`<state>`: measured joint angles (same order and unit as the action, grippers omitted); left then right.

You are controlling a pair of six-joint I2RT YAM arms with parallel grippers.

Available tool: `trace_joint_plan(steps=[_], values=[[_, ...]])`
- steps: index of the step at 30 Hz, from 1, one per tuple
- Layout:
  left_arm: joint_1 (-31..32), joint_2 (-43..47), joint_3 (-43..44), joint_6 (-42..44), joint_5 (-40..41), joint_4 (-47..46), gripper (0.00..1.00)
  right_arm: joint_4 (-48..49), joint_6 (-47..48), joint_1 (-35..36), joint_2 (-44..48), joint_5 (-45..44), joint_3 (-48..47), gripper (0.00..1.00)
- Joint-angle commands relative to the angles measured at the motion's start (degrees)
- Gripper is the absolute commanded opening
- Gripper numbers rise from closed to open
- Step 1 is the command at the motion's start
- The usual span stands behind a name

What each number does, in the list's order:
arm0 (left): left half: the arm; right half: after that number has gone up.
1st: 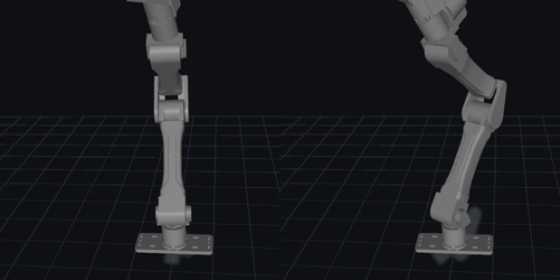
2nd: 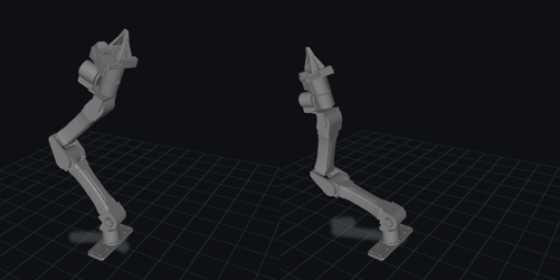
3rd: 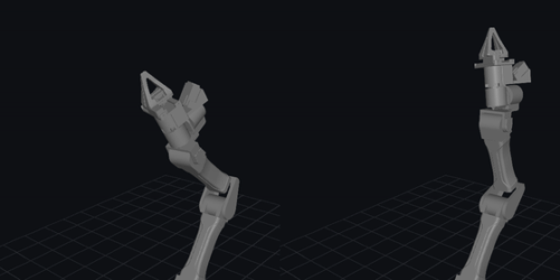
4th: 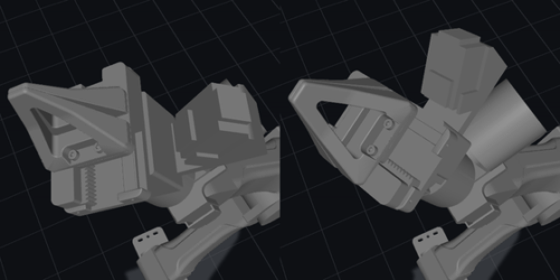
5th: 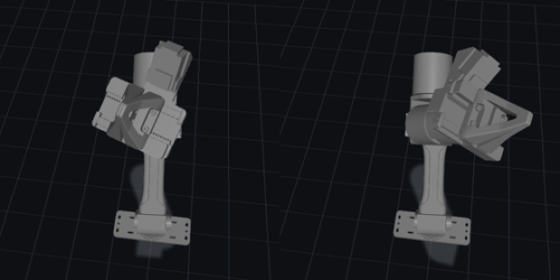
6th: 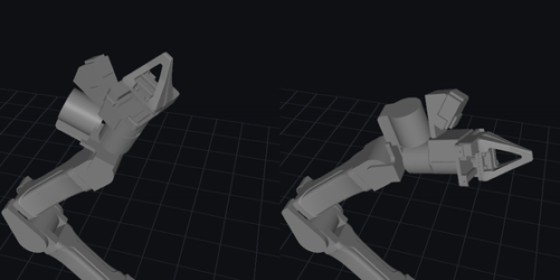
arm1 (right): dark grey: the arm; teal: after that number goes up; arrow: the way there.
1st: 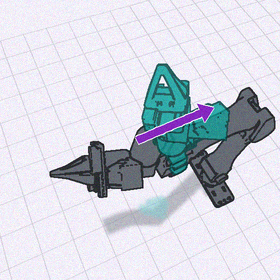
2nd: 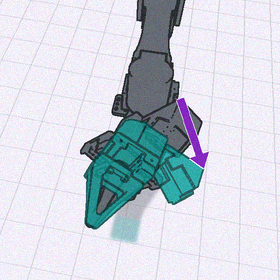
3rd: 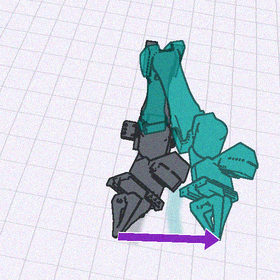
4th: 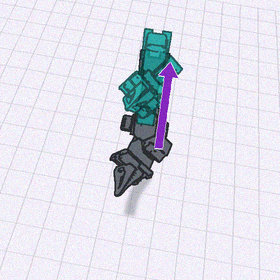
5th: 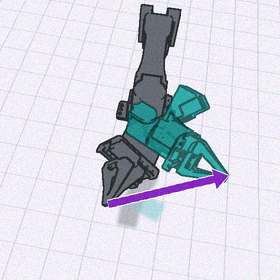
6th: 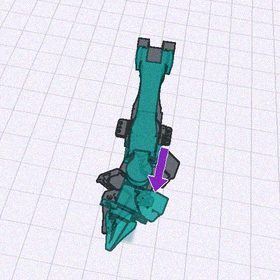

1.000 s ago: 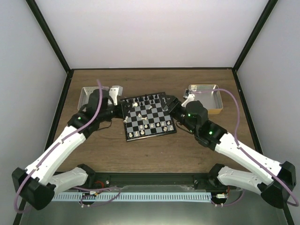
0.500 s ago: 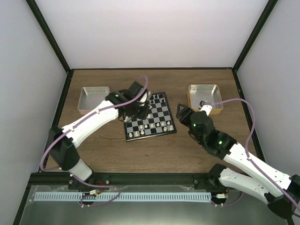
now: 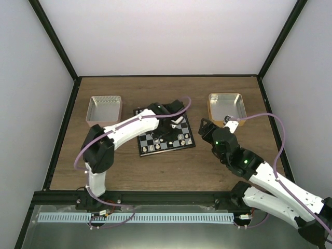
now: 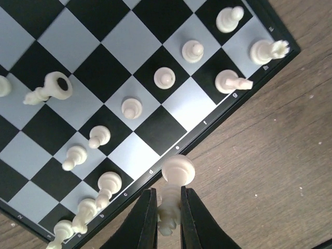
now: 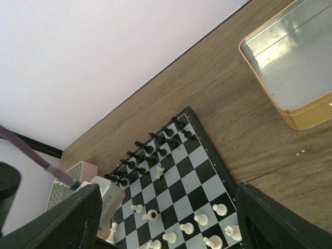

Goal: Set up the chess pieces on the board
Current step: Place the chess piece on the chessboard.

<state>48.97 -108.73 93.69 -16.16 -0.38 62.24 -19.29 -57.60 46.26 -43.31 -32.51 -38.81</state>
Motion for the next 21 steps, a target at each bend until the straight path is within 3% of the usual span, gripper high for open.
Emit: trace_joint_plan(steps=[1,21], values=[[0.1,-3.9,2.5,2.8,0.5,2.3,0.04,-0.8,0.3,-0.3,1.0,-3.0,1.0,0.72],[0.1,-11.0,6.0,4.6,0.7,3.6,0.08,0.9,0.7,-0.3,-0.7,-0.6,1.6,0.73]])
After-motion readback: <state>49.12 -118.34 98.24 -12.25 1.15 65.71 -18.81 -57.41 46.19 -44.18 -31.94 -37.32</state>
